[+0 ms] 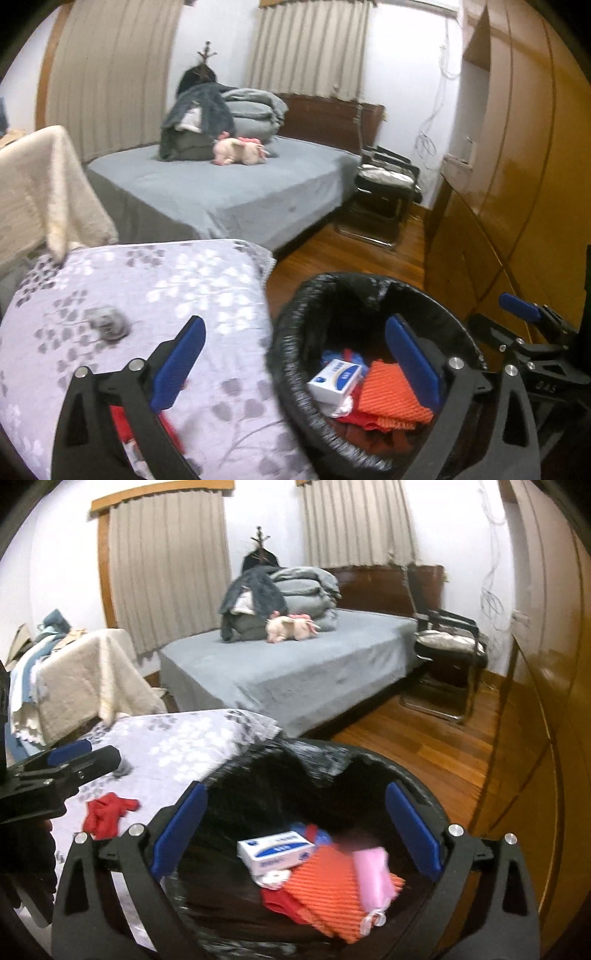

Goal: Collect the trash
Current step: 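Move both open grippers from the bin back over the quilt, then grasp the red glove with the right gripper and lift it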

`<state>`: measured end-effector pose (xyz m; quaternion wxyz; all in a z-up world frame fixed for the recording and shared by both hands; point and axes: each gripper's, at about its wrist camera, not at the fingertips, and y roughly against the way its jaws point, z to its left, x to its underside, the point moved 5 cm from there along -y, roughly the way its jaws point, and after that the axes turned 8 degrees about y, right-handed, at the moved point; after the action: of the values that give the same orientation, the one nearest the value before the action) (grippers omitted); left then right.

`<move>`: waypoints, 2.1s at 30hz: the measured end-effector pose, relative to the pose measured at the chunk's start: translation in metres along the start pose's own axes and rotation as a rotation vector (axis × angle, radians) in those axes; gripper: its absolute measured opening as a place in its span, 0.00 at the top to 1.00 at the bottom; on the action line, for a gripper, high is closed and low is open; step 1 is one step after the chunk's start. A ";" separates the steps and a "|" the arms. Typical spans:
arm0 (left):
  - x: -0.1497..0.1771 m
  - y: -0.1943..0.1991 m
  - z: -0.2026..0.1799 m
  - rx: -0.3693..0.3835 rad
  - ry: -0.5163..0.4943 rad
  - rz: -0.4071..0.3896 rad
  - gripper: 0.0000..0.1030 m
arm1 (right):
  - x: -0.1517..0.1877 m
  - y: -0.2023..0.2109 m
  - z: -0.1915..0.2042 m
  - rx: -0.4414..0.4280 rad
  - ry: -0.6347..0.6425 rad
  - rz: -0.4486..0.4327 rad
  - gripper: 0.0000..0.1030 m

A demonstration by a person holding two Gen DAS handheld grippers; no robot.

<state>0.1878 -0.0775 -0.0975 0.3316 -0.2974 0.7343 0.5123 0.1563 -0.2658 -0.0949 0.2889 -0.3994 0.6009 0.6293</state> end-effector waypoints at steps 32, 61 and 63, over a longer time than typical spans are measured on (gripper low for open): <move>0.035 0.103 0.226 -0.396 0.179 -0.079 0.06 | -0.014 -0.067 0.214 -0.277 0.163 0.042 0.08; 0.056 0.089 0.290 -0.447 0.265 -0.026 0.06 | 0.045 -0.162 0.304 -0.313 0.273 0.283 0.12; 0.056 0.088 0.290 -0.447 0.266 -0.025 0.06 | 0.048 -0.162 0.308 -0.341 0.281 0.297 0.30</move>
<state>0.1386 0.2188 -0.1667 0.1646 -0.4370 0.6362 0.6141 0.2206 0.0507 -0.2331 0.0357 -0.4334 0.5722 0.6953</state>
